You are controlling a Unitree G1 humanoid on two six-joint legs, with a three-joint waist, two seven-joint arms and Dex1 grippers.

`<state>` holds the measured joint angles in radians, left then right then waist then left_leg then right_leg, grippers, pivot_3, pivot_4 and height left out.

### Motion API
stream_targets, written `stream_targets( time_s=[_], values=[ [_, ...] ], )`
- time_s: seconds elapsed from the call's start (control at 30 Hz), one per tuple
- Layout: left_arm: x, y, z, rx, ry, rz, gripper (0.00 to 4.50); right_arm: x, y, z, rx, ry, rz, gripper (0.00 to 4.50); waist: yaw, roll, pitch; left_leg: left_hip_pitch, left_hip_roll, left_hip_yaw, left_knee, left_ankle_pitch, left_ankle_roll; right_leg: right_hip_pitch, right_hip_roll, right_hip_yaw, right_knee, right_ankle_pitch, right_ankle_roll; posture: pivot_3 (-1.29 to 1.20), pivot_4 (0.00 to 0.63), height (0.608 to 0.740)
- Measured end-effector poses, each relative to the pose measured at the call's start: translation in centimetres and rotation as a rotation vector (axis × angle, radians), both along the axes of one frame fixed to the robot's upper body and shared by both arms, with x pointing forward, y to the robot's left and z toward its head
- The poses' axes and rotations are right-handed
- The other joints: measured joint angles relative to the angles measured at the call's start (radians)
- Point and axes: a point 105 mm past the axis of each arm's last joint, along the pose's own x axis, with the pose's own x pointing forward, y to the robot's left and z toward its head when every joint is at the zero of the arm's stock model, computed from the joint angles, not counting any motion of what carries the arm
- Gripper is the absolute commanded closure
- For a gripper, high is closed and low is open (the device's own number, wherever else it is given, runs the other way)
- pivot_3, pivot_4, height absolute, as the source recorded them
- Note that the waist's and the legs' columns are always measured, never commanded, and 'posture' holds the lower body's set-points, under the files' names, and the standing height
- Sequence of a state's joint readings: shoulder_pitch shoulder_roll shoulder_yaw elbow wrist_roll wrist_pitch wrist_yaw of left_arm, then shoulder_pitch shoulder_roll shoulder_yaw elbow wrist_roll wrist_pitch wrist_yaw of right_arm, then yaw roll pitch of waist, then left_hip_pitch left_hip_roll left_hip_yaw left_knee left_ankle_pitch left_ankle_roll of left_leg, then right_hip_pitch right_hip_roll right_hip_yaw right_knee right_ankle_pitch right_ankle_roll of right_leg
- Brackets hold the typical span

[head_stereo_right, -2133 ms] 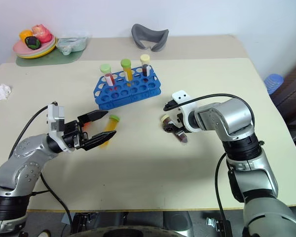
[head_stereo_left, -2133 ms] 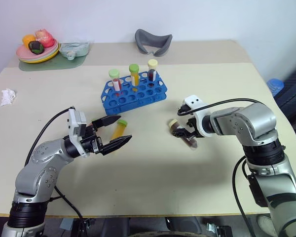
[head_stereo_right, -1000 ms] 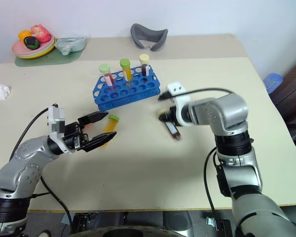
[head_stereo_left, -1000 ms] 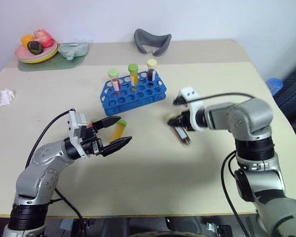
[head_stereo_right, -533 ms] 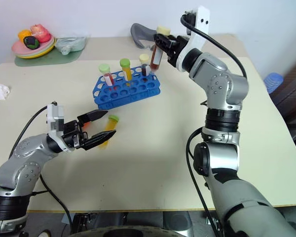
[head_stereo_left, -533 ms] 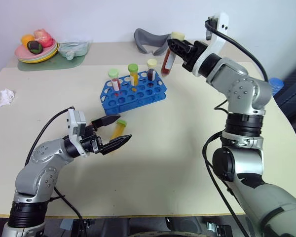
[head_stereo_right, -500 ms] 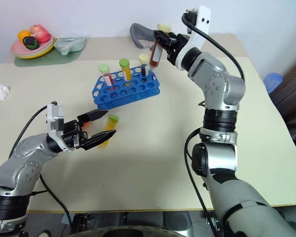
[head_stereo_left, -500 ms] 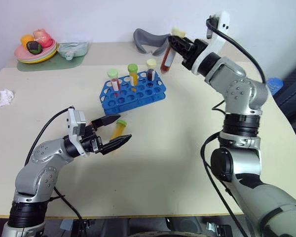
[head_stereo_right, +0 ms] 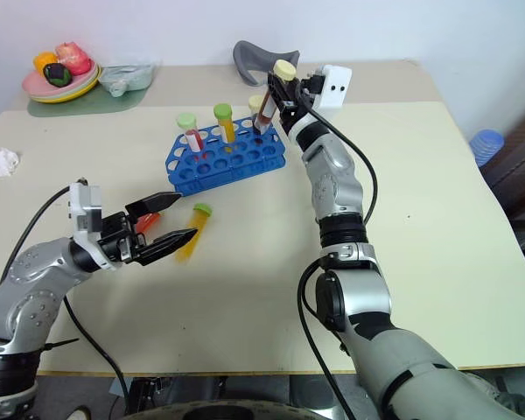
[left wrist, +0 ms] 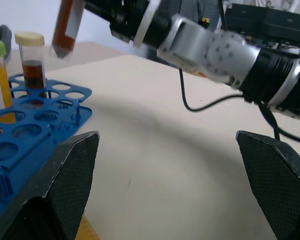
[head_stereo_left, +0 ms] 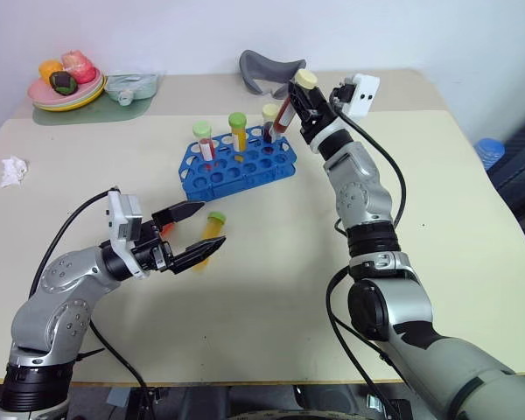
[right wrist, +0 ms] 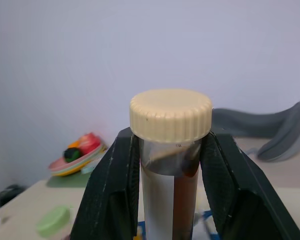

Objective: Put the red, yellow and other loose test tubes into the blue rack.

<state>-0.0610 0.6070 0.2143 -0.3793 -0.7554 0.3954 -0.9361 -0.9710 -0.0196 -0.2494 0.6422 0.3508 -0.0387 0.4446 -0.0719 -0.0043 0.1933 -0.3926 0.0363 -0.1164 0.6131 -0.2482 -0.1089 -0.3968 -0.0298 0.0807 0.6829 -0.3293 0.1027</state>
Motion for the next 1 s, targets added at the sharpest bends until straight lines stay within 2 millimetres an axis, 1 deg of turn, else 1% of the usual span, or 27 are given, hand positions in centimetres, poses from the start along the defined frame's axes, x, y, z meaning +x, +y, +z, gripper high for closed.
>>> stream_targets(
  time_s=[0.1, 0.27, 0.3, 0.43, 0.57, 0.67, 0.87, 1.0],
  values=[
    [-0.1, -0.1, 0.0, -0.001, 0.006, 0.001, 0.0, 0.1, 0.0, -0.9, -0.016, 0.005, -0.006, 2.81, -0.001, 0.0, 0.0, 0.0, 0.0, 0.0, 0.0, 0.0, 0.0, 0.0, 0.0, 0.0, 0.0, 0.0, 0.0, 0.0, 0.15, 0.74],
    [-0.1, 0.0, 0.0, -0.004, 0.007, 0.006, 0.0, -0.2, 0.4, -1.5, -0.037, 0.007, 0.019, 2.81, 0.0, 0.0, 0.0, 0.0, 0.0, 0.0, 0.0, 0.0, 0.0, 0.0, 0.0, 0.0, 0.0, 0.0, 0.0, 0.0, 0.15, 0.74],
    [-0.1, 0.0, 0.0, -0.004, 0.008, 0.006, 0.0, -0.3, 0.5, -1.8, -0.042, 0.011, 0.024, 2.81, 0.0, 0.0, 0.0, 0.0, 0.0, 0.0, 0.0, 0.0, 0.0, 0.0, 0.0, 0.0, 0.0, 0.0, 0.0, 0.0, 0.15, 0.74],
    [-0.1, 0.0, 0.0, -0.005, 0.008, 0.006, 0.0, -0.7, 0.8, -4.2, -0.063, 0.062, 0.048, 2.81, -0.001, 0.0, 0.0, 0.0, 0.0, 0.0, 0.0, 0.0, 0.0, 0.0, 0.0, 0.0, 0.0, 0.0, 0.0, 0.0, 0.15, 0.74],
    [-0.1, 0.0, 0.1, -0.005, 0.007, 0.006, 0.0, -1.0, 1.1, -3.9, -0.074, 0.045, 0.056, 2.81, -0.001, 0.001, 0.0, 0.0, 0.0, 0.0, 0.0, 0.0, 0.0, 0.0, 0.0, 0.0, 0.001, 0.0, 0.0, 0.0, 0.15, 0.74],
    [-0.1, 0.0, 0.1, -0.005, 0.008, 0.006, 0.0, -1.1, 1.1, -4.3, -0.082, 0.048, 0.057, 2.81, 0.0, 0.0, 0.0, 0.0, 0.0, 0.0, 0.0, 0.0, 0.0, 0.0, 0.0, 0.0, 0.0, 0.0, 0.0, 0.0, 0.15, 0.74],
    [-0.2, -0.1, 0.1, -0.005, 0.006, 0.004, 0.0, -1.0, 0.4, -4.3, -0.104, 0.039, 0.023, 2.81, 0.0, 0.0, 0.0, 0.001, 0.0, 0.0, 0.0, 0.0, 0.0, 0.0, 0.0, 0.0, 0.001, 0.0, 0.0, 0.0, 0.15, 0.74],
    [-0.2, -0.1, 0.1, -0.005, 0.005, 0.004, 0.0, -0.5, -0.4, -4.7, -0.132, 0.05, -0.016, 2.81, 0.0, 0.0, 0.0, 0.001, 0.0, 0.0, 0.0, 0.0, 0.0, 0.001, 0.0, 0.0, 0.001, 0.0, 0.0, 0.0, 0.15, 0.74]
  ],
)
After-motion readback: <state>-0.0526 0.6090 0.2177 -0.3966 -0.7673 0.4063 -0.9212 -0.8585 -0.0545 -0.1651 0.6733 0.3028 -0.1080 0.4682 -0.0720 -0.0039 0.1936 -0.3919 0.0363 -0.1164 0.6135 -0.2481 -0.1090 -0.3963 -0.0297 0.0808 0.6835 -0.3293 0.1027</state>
